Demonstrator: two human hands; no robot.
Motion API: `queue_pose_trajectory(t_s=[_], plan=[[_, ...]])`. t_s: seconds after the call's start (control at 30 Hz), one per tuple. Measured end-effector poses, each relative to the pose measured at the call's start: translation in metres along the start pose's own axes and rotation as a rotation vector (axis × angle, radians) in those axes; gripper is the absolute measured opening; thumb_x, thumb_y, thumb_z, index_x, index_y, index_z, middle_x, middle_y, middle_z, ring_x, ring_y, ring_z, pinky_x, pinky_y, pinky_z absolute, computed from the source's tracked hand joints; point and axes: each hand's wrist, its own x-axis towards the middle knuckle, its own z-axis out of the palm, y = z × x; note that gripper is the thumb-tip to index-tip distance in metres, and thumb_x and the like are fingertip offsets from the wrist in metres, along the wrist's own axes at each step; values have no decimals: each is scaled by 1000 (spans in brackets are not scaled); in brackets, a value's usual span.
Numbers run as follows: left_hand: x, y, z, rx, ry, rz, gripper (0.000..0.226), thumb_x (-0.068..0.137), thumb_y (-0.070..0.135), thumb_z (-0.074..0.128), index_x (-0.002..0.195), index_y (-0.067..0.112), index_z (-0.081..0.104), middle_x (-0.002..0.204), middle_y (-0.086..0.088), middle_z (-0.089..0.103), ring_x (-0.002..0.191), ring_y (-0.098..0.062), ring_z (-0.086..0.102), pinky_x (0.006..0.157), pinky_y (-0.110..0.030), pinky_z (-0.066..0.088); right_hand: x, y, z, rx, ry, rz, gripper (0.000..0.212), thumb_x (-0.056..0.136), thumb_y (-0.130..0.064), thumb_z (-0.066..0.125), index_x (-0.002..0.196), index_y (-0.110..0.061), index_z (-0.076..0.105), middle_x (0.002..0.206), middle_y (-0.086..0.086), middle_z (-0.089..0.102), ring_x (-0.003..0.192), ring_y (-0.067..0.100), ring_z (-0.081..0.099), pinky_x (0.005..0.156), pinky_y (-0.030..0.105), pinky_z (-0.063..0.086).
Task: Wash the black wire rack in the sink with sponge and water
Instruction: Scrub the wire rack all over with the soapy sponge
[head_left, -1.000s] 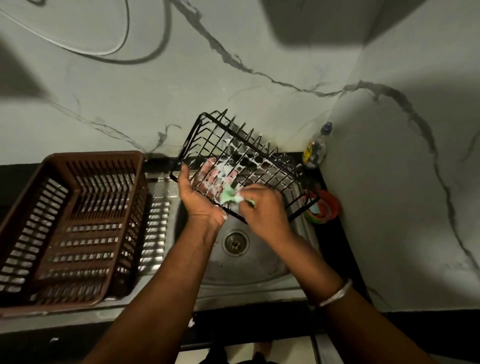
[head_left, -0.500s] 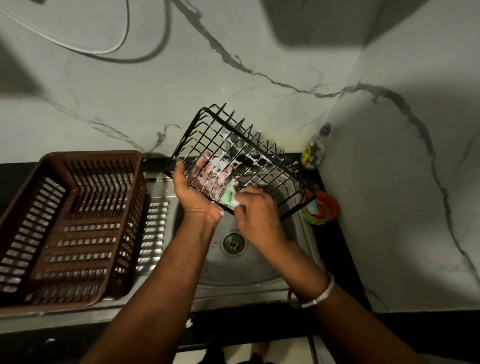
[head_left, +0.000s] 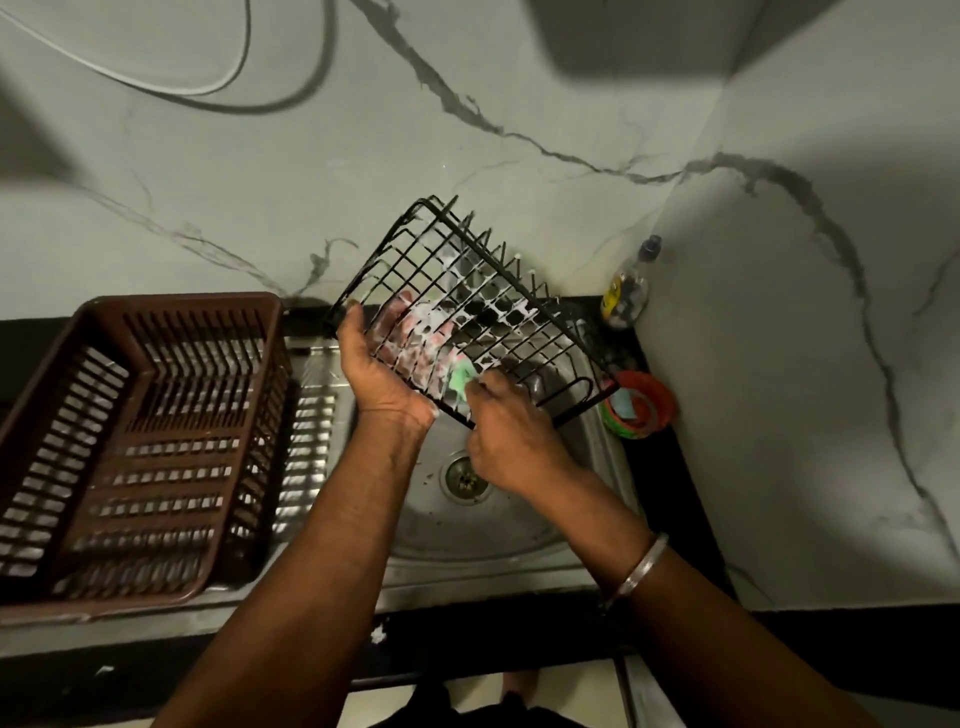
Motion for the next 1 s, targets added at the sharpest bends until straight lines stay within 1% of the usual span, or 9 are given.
queue_pose_trajectory(t_s=[0.17,0.3,0.4,0.5,0.57,0.7,0.87,0.93,1.0], plan=[[3,4,1,35,-22,-25,63,86,60,73,126,11,70,113,-12,72,93,-32,72,80,-46,59,1,9,3,79,-129,-28,66,91,-29,74,147,-8,45,143,7,39,128,27,51,102,40,52],[-4,1,14,93,-74,-37,69,91,63,68,135,9,66,119,-12,77,103,-33,77,83,-50,61,-2,0,15,-50,141,72,63,94,-6,65,153,-7,43,148,13,41,127,31,52,105,38,49],[-12,-13,16,299,-190,29,64,88,53,76,140,20,62,124,-9,76,113,-31,73,93,-52,61,3,-7,20,39,252,129,58,97,-4,61,153,-6,45,150,15,43,130,30,49,108,40,49],[-12,-34,7,421,-267,71,54,88,23,77,139,21,58,98,-2,68,89,-18,64,86,-41,56,10,-16,27,114,346,137,45,99,-9,63,144,-5,55,138,16,54,121,30,55,100,43,55],[-14,-43,3,471,-279,89,60,92,17,71,148,26,51,102,-4,62,90,-16,59,90,-43,49,9,-18,28,144,369,107,41,98,-7,65,138,-3,60,128,17,60,113,31,57,94,41,56],[-18,-45,-1,444,-292,48,67,93,31,69,156,26,45,144,-8,59,122,-27,62,113,-50,48,6,-12,31,233,360,47,38,94,-9,66,132,-5,63,122,14,60,109,29,58,91,42,56],[-16,-34,-4,392,-254,4,71,88,47,76,149,16,56,112,-8,71,99,-24,70,87,-41,60,9,18,-9,694,-126,71,53,92,-21,78,143,-20,62,138,1,63,122,13,61,103,31,52],[-16,-33,-5,403,-216,-5,69,87,51,78,146,22,59,126,-10,74,110,-28,72,91,-44,61,13,24,-21,772,-117,162,40,92,-14,79,131,-18,71,126,-1,73,109,9,70,96,31,57],[-16,-36,-5,438,-183,0,93,76,67,85,153,23,54,148,-14,63,130,-36,65,107,-54,55,18,23,-23,611,52,260,28,91,-9,80,118,-15,77,109,0,77,93,9,71,82,27,60]])
